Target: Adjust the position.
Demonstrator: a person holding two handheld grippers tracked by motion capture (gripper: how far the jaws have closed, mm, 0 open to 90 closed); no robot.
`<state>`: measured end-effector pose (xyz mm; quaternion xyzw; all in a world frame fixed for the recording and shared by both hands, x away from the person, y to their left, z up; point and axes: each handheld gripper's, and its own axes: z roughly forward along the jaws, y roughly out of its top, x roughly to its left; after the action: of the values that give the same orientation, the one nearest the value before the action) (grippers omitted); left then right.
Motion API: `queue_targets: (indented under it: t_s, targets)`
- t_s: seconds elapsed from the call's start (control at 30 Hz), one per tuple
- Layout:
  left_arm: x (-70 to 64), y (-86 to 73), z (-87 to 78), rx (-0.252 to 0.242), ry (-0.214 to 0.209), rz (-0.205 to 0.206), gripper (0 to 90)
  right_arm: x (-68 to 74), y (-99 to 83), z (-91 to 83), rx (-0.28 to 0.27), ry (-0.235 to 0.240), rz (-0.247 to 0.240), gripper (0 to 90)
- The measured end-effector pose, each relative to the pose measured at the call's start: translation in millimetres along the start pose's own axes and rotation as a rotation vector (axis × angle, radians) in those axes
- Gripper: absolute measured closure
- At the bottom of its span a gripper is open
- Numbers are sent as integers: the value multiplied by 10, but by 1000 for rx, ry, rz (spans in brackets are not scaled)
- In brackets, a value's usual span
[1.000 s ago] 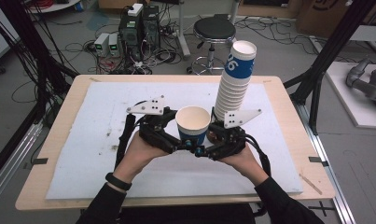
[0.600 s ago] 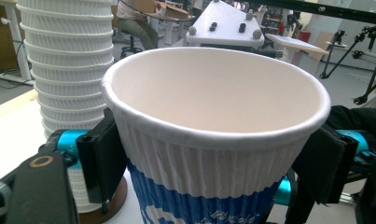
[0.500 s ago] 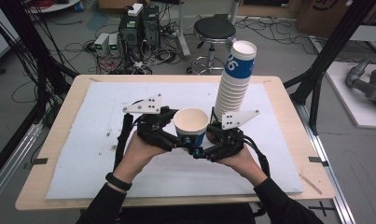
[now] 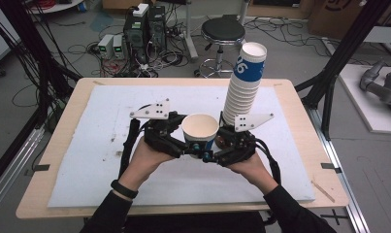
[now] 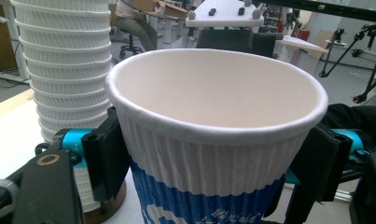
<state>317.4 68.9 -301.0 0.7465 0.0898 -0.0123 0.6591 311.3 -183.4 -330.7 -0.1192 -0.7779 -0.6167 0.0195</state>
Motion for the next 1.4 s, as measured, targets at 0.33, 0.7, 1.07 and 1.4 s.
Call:
queue_targets:
  t_s: [0.33, 0.7, 1.07, 1.4]
  targets:
    - [-10, 13, -9, -9, -1, -9, 173, 0, 2, 10, 36, -2, -25, 282]
    - [-8, 15, -17, -14, -8, -8, 205, 10, 0, 20, 42, -13, -42, 284]
    - [-9, 21, -54, -10, -4, 0, 217, 11, 11, -19, 35, -29, -59, 201]
    - [15, 30, -156, -9, 22, 6, 217, -15, 16, -143, 28, -51, -54, 193]
